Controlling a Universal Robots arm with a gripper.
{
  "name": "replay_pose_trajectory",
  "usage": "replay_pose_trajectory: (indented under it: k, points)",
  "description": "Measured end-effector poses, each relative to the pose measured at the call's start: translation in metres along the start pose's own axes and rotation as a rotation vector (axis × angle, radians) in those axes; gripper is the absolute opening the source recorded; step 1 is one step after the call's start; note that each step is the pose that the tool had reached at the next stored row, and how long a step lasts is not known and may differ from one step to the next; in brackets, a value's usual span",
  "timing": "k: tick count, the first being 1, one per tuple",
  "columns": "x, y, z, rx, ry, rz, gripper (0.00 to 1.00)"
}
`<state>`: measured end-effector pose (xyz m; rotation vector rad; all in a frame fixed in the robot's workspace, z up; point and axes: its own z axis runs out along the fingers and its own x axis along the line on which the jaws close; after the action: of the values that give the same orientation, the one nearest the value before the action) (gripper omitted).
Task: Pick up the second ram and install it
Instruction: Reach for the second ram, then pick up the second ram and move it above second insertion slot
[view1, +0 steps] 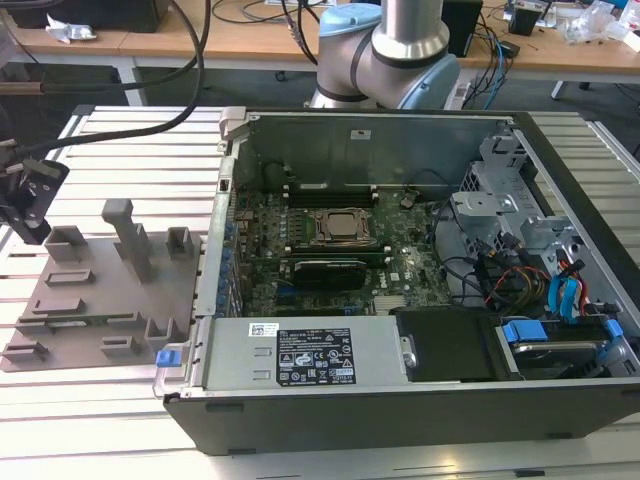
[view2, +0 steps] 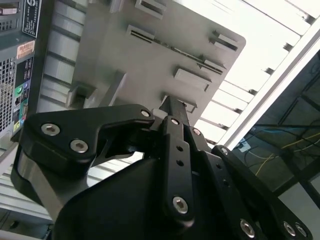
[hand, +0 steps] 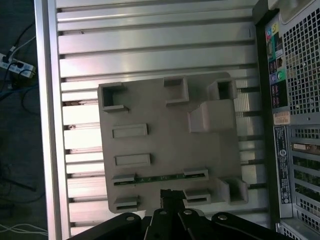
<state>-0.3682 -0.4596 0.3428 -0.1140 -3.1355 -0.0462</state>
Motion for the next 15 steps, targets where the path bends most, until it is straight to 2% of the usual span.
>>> replay_pose_trajectory:
  k: [12,13,15]
  points:
    - [0.0000,-0.0003,0.0000,0.0001,0.0000,0.000,0.10]
    - [0.0000,-0.0003,-0.0001,0.0003,0.0005,-0.014,0.10]
    - [0.0000,-0.0003,0.0000,0.0005,0.0026,-0.090,0.10]
